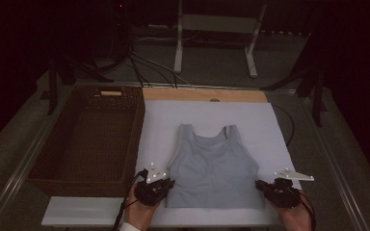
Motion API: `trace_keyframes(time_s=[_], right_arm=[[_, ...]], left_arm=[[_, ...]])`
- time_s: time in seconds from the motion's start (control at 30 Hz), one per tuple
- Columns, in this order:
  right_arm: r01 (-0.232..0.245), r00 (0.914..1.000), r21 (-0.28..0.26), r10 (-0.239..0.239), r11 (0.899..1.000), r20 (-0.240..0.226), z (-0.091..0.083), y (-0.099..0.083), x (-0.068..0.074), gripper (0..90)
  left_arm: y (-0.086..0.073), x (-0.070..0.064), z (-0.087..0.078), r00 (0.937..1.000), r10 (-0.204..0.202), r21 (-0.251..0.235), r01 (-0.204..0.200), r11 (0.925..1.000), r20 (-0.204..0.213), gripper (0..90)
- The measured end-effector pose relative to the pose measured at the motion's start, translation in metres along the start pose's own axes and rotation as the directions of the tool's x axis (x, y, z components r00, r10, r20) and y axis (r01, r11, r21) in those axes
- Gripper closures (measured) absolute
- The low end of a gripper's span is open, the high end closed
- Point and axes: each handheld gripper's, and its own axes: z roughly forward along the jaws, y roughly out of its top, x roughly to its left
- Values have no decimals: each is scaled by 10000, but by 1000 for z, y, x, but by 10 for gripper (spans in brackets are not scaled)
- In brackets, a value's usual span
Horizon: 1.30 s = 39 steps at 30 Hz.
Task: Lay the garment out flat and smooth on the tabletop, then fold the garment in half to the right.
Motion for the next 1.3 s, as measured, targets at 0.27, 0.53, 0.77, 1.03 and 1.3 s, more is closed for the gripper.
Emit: trace_keyframes(time_s=[0.27, 0.53, 0.77, 1.03, 1.3], right_arm=[[-449, 9985, -347, 459, 9984, 305, 1, 0, -5, 485], [-151, 9952, -1138, 260, 9934, 947, -2, 3, -2, 159], [-120, 9944, -1734, 300, 9848, 1015, -7, 4, -2, 93], [89, 9942, -1922, 119, 9813, 1070, -7, 5, 1, 93], [107, 9939, -1956, 110, 9806, 1097, -6, 5, 1, 94]], left_arm=[[1, 0, -4, 10000, 72, -769, -73, 9970, -12, 599], [6, 3, -5, 9986, -272, -1392, 332, 9897, 448, 307], [12, 3, -1, 9985, -273, -2084, 368, 9773, 484, 45], [14, 5, 7, 9920, -762, -2422, 986, 9652, 1004, 2], [11, 6, 22, 9846, -1252, -1903, 1469, 9707, 1217, 4]])
